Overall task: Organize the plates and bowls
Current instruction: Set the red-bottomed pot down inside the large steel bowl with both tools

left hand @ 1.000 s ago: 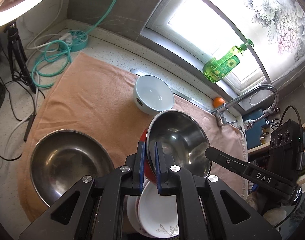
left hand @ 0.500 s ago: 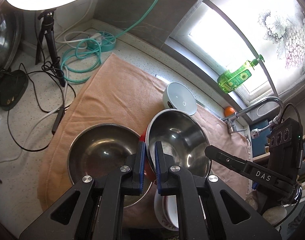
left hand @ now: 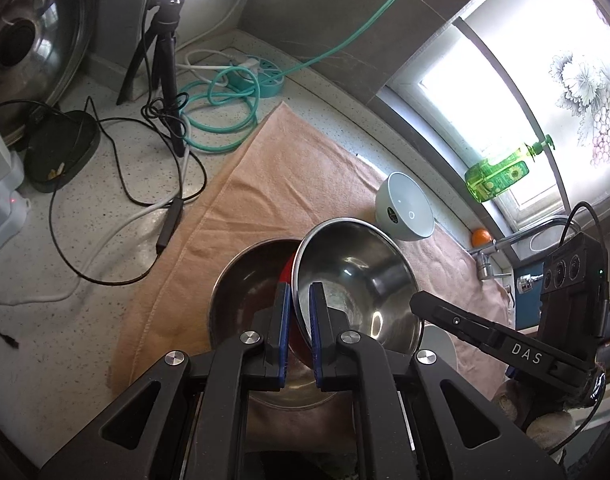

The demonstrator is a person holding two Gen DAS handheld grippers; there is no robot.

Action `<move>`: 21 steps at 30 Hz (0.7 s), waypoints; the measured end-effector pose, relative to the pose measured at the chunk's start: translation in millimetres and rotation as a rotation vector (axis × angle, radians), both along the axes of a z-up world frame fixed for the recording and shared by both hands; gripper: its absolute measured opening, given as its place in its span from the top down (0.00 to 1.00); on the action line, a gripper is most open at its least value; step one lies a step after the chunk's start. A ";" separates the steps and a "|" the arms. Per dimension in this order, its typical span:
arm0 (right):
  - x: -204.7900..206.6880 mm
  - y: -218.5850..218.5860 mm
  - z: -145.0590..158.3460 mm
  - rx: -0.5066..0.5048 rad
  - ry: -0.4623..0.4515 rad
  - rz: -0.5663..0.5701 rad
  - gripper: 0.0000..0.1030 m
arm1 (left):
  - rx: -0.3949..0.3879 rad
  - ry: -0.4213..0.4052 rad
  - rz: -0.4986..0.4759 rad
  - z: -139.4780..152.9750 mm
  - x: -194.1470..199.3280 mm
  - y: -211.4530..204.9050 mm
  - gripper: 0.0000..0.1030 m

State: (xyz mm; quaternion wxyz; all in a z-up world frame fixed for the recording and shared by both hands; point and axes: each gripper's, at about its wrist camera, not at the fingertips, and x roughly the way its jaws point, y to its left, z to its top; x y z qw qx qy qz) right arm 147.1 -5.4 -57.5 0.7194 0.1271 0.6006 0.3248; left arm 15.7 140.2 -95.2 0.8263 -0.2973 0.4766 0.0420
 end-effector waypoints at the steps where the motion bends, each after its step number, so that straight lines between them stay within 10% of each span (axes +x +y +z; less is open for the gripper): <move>1: -0.8 3.4 -1.4 -0.004 0.001 0.009 0.94 | 0.001 0.006 0.002 -2.3 -0.6 1.6 0.93; 21: -4.6 29.7 -36.5 -0.107 0.031 0.080 0.94 | 0.005 0.099 -0.017 -36.8 -1.6 9.2 0.93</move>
